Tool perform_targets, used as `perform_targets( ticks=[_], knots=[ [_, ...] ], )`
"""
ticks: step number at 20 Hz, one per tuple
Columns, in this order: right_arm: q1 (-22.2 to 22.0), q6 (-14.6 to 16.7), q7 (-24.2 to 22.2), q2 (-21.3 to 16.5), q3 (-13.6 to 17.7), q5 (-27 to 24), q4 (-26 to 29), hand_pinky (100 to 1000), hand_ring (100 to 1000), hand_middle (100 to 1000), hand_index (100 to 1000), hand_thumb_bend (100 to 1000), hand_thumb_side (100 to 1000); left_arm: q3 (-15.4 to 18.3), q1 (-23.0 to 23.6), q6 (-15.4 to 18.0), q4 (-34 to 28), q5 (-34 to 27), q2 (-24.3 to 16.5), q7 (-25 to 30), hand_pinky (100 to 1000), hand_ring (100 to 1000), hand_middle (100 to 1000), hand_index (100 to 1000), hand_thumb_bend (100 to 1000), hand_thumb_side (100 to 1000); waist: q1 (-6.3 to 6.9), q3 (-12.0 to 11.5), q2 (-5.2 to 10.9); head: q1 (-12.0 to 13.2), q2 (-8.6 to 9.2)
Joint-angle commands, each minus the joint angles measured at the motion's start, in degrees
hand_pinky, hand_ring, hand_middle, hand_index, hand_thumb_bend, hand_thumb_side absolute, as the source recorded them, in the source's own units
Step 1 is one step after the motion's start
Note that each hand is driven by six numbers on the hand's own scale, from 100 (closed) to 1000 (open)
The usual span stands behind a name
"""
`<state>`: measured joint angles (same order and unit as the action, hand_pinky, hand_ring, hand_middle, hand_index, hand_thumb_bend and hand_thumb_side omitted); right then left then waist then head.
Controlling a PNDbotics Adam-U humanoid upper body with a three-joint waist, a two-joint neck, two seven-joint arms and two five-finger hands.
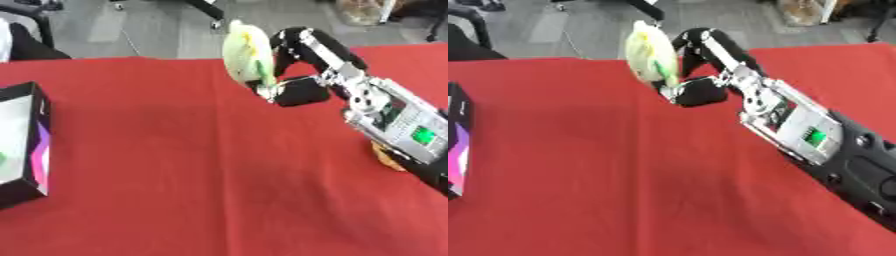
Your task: Pick up the objects with one hand, pass them to the other hand, and then place them into the box on the other side of the table.
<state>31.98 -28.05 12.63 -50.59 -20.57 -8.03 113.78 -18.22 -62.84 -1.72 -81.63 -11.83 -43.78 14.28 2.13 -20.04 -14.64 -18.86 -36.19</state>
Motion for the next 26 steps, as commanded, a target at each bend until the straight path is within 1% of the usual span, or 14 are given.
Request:
perform_targets(
  ticks=[1, 5, 9, 12, 15, 17, 21, 26],
  knots=[
    [1.33, -0.08, -0.72, -0.49, -0.13, -0.34, 0.81, 700, 504, 313, 420, 339, 100, -1.37, -2.58, -0.04, -0.08, 1.54, 0.62, 2.4, 879, 798, 718, 764, 100, 301, 0.92, -0.38, 2.38, -0.05, -0.34],
    [2.04, -0.21, -1.37, -0.07, -0.75, -0.68, 0.81, 699, 503, 313, 420, 340, 100, -3.4, -4.63, 0.36, -0.91, 3.3, 2.49, 6.62, 883, 810, 736, 784, 100, 266, 1.14, -1.06, 2.43, -0.63, -0.54],
    [2.63, -0.5, -1.96, 0.4, -1.3, -0.97, 0.81, 697, 502, 312, 419, 341, 100, -5.7, -6.84, 1.33, -2.36, 5.36, 4.1, 11.43, 889, 826, 758, 812, 100, 248, 1.18, -1.58, 2.46, -1.83, -0.89],
    [2.94, -0.8, -2.08, 0.59, -1.56, -1.09, 0.81, 697, 502, 312, 418, 341, 100, -8.22, -8.66, 1.52, -3.47, 7.15, 5.61, 15.02, 888, 832, 769, 834, 100, 244, 1.27, -1.97, 2.49, -2.44, -1.2],
    [3.31, -0.97, -2.25, 0.8, -1.87, -1.18, 0.81, 696, 501, 311, 417, 341, 100, -11.17, -10.22, 1.56, -4.21, 9.14, 7.02, 17.56, 880, 833, 784, 882, 100, 247, 1.3, -2.25, 2.59, -3.0, -1.68],
    [3.59, -0.96, -2.45, 1.02, -2.13, -1.31, 0.81, 696, 501, 311, 417, 341, 100, -12.91, -10.99, 1.6, -5.01, 10.36, 7.78, 18.18, 875, 835, 794, 912, 100, 250, 1.27, -2.38, 2.65, -3.14, -1.95],
    [4.1, -0.84, -2.83, 1.52, -2.6, -1.45, 0.81, 696, 501, 310, 416, 341, 100, -15.59, -12.14, 1.52, -7.4, 12.83, 8.97, 18.04, 877, 848, 807, 935, 100, 253, 1.21, -2.5, 2.69, -3.29, -2.27],
    [4.47, -0.71, -2.99, 2.12, -2.97, -1.61, 0.81, 695, 500, 310, 416, 342, 100, -17.44, -13.01, 1.16, -10.54, 15.75, 10.07, 15.39, 878, 854, 812, 919, 100, 247, 1.09, -2.52, 2.54, -3.51, -2.53]
  ],
)
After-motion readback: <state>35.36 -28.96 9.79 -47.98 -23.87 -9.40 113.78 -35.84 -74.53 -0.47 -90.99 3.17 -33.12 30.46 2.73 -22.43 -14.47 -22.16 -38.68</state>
